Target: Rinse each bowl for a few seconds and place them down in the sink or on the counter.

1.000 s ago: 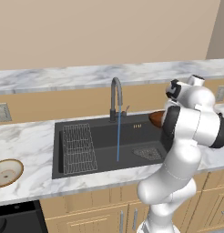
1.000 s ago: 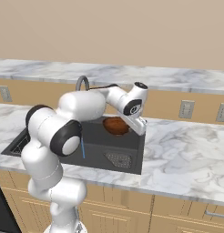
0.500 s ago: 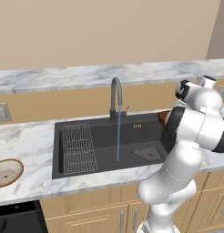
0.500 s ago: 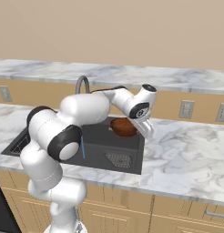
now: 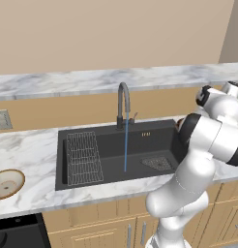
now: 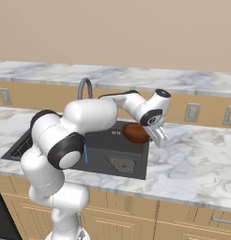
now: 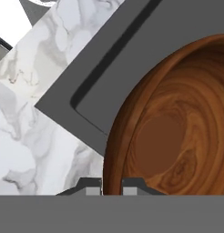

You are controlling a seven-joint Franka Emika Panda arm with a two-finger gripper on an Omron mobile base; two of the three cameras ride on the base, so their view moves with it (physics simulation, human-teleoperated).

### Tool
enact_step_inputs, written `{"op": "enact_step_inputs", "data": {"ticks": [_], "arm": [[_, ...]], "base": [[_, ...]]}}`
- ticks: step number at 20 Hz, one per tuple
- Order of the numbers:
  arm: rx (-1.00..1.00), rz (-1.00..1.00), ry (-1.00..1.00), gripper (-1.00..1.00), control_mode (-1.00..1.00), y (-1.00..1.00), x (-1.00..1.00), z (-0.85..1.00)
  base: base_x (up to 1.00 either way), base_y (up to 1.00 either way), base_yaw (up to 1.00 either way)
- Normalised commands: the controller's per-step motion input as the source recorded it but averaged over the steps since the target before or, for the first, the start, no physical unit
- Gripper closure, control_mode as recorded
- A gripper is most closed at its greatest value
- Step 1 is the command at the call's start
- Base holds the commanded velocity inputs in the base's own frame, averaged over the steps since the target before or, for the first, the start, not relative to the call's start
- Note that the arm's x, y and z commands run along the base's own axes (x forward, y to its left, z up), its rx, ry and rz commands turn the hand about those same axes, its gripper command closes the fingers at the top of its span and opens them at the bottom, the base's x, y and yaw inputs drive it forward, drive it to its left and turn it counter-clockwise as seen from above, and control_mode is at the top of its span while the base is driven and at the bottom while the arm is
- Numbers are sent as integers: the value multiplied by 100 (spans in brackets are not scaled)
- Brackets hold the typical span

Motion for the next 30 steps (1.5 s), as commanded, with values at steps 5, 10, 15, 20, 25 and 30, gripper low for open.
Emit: {"op": "enact_step_inputs", "data": {"ticks": [5, 10, 15, 20, 25, 30], "arm": [[-2, -8, 0, 100, -100, -31, -16, 5], [-1, -8, 0, 100, -100, -19, -3, -2], [0, -5, 0, 100, -100, -10, 2, -8], [0, -3, 0, 100, -100, -4, 0, -11], [0, -2, 0, 100, -100, -10, -2, -7], [0, -2, 0, 100, -100, -15, -6, -9]], "base": [[0, 0, 0], [0, 0, 0], [0, 0, 0], [0, 0, 0], [0, 0, 0], [0, 0, 0]]}}
